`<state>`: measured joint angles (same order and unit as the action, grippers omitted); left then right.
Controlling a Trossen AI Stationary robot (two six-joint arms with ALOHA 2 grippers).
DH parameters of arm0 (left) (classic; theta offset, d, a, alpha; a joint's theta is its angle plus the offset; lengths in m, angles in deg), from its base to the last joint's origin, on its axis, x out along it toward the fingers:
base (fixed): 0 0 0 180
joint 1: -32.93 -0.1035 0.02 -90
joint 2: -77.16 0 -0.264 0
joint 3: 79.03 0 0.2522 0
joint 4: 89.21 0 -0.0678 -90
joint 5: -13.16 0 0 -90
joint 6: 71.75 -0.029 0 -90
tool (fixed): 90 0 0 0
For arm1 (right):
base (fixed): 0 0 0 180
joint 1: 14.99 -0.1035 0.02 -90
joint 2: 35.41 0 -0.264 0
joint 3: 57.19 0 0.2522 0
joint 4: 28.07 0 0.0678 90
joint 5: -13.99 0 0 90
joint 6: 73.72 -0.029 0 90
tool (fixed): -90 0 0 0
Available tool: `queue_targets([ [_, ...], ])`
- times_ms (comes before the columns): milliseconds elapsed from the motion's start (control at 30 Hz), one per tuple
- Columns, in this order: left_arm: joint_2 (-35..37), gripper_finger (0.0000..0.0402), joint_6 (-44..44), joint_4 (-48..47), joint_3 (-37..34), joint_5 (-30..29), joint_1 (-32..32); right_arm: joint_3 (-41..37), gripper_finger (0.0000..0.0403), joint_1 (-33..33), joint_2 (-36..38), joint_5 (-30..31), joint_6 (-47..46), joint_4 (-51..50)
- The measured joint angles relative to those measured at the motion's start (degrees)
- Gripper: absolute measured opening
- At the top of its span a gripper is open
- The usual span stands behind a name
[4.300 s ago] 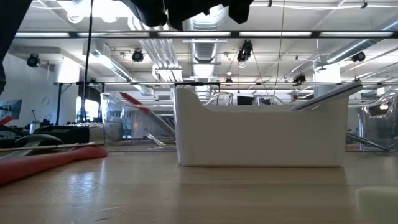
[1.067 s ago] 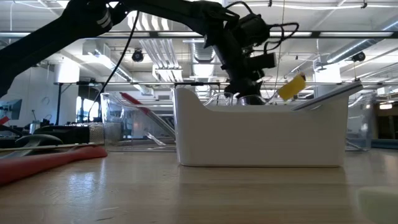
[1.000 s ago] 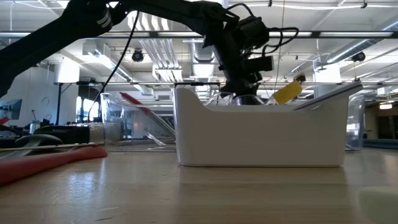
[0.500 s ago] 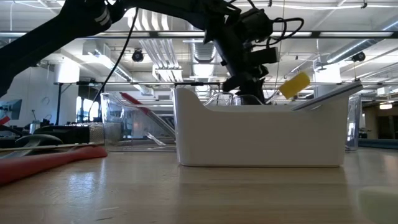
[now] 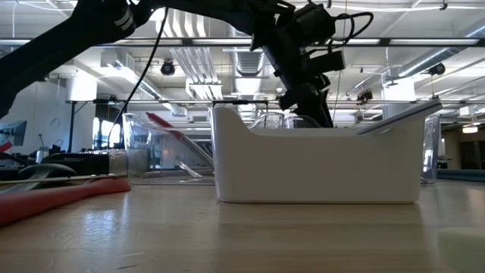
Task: Pick & Place Kitchen Items
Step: Put the green table knife into the white bin
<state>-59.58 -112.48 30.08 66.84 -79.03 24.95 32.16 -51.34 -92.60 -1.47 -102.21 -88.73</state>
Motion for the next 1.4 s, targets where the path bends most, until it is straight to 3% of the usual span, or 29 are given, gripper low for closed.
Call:
queue_targets([
  [167,0.3,0.0162,-0.3,-4.7,2.9,-2.2,0.9,-0.2,0.0072,0.0,0.0,-0.3,-0.2,0.0],
  [400,8.4,0.0172,0.9,-4.6,2.3,-0.9,1.4,-0.7,0.0060,0.0,-0.3,-4.1,-0.6,0.0],
  [700,24.0,0.0167,9.3,-4.3,-2.6,13.0,-0.8,-0.8,0.0064,0.0,-1.3,-4.1,-0.5,0.1],
  [833,31.1,0.0167,12.9,-1.9,-9.9,15.0,-1.7,-0.8,0.0065,0.0,-1.7,-4.1,1.7,0.0],
  [1000,42.5,0.0167,15.1,4.8,-24.0,14.3,-2.0,-0.8,0.0057,0.0,-1.6,-3.9,3.4,0.4],
  [1233,58.3,0.0167,23.8,21.2,-45.4,12.7,-1.9,-0.8,0.0052,0.0,-2.4,-4.2,3.1,0.5],
  [1400,69.0,0.0167,33.8,26.4,-56.4,12.5,-1.5,-0.8,0.0052,-0.2,-2.6,-10.1,2.9,0.5],
])
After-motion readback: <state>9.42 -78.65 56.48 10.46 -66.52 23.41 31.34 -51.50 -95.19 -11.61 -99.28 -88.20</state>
